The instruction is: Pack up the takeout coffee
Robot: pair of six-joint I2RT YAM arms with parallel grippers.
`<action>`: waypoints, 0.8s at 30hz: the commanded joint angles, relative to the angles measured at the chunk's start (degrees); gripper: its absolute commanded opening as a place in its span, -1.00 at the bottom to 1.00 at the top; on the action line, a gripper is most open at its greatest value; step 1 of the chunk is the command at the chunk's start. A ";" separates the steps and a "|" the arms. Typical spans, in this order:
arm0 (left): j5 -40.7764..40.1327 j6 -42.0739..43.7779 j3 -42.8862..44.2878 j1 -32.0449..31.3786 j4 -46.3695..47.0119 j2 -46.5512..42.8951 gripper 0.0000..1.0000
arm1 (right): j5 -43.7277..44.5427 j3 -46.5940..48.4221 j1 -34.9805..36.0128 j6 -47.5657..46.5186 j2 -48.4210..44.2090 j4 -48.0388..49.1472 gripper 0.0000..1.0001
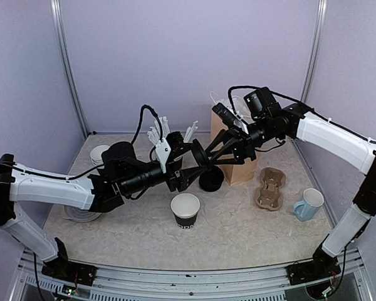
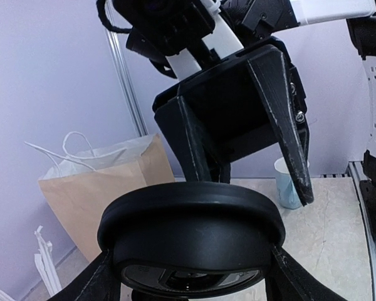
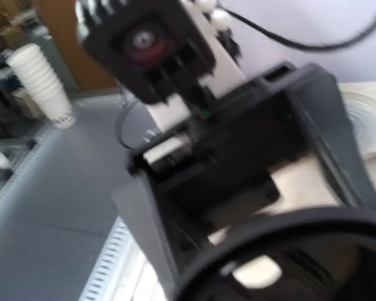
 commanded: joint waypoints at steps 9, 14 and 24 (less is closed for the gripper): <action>-7.17 -13.61 35.58 -1.73 -75.99 -0.36 0.43 | 22.47 -21.78 -10.51 1.45 -10.55 9.68 -0.08; -10.91 -18.90 42.45 -2.53 -93.24 3.36 0.44 | 22.98 -30.50 -10.48 3.70 -10.83 15.03 -0.10; -10.08 -25.46 46.59 -2.99 -107.57 10.19 0.44 | 21.33 -31.60 -9.62 4.87 -10.18 16.71 -0.09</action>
